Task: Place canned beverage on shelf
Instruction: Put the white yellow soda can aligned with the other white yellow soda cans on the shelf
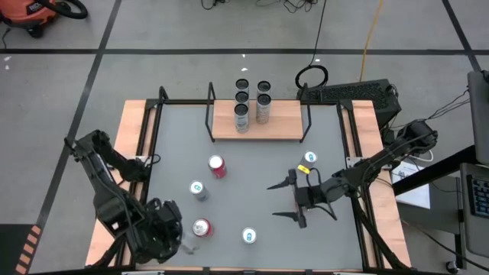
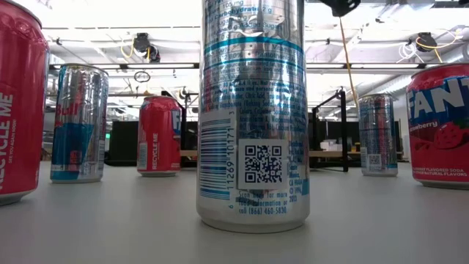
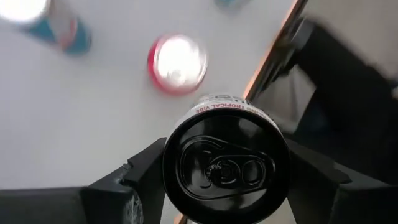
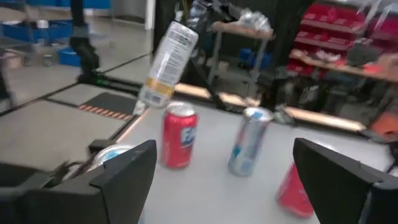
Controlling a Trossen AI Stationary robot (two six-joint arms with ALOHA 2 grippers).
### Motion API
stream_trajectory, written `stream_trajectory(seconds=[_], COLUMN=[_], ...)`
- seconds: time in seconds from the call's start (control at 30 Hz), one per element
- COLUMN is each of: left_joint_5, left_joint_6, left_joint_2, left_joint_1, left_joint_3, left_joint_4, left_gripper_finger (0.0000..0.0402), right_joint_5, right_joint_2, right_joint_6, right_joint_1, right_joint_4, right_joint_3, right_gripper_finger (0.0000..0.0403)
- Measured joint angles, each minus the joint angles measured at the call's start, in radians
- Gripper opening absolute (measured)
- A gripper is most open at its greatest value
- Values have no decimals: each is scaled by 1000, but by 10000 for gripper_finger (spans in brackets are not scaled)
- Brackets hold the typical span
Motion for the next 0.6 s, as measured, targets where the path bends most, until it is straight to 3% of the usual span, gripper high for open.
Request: stream_trajectory(seconds=[0.3,0.4,0.6], left_joint_5=[-292,-339,-406], left_joint_6=[56,51,55], left_joint_2=[0,-2,1], left_joint_1=[65,94,151], left_joint_3=[120,121,121], left_joint_4=[5,3,4], left_gripper_finger=[248,248,248], right_joint_5=[37,48,201], right_joint_2=[32,32,32], right_joint_6=[-136,-155,-265], right_joint_1=[2,3,24], right_joint_4=[-19,-26,-40], right_joint_3=[67,92,126], right_gripper_finger=[341,341,342])
